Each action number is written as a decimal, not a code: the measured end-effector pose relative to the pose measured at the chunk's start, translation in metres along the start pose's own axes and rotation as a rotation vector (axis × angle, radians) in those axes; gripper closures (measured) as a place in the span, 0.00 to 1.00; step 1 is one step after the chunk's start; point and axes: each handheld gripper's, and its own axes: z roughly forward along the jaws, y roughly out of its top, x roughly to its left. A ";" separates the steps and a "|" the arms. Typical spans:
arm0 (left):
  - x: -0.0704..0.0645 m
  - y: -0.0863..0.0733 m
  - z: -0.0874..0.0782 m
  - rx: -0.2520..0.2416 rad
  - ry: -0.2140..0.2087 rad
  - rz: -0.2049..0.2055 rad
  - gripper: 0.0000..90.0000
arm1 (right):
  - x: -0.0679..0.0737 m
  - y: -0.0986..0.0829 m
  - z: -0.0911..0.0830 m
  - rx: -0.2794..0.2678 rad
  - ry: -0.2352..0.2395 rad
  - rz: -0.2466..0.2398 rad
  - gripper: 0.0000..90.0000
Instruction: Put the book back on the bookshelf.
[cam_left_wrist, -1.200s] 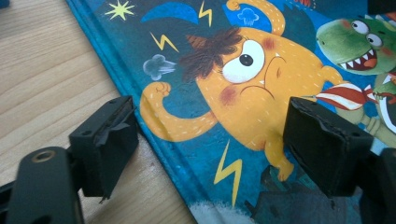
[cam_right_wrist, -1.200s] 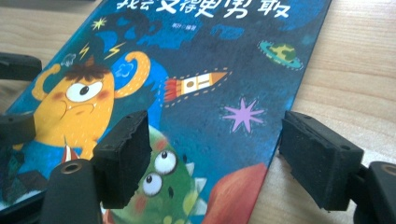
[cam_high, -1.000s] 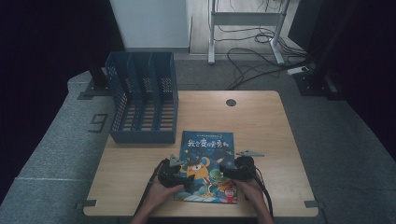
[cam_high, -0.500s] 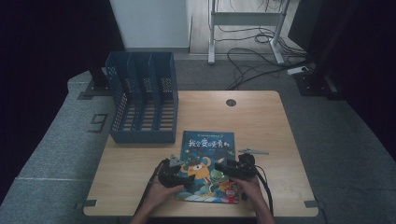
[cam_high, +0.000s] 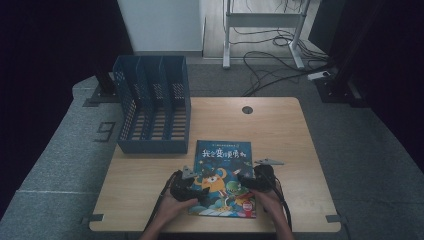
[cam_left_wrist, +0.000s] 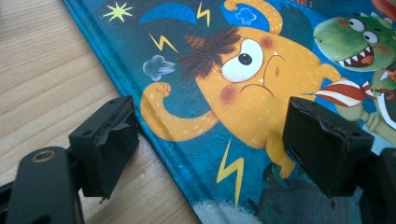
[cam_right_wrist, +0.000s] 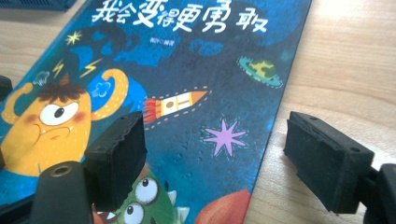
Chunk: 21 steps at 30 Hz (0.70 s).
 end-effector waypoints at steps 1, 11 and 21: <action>0.000 0.000 0.000 -0.001 0.002 0.000 0.19 | 0.000 0.000 0.001 0.000 -0.003 0.000 0.21; -0.002 0.000 0.001 -0.004 0.007 -0.002 0.18 | -0.003 0.000 0.002 -0.010 0.074 0.051 0.19; -0.001 -0.001 0.000 -0.009 0.004 -0.003 0.18 | -0.016 0.002 -0.002 -0.001 0.189 0.173 0.19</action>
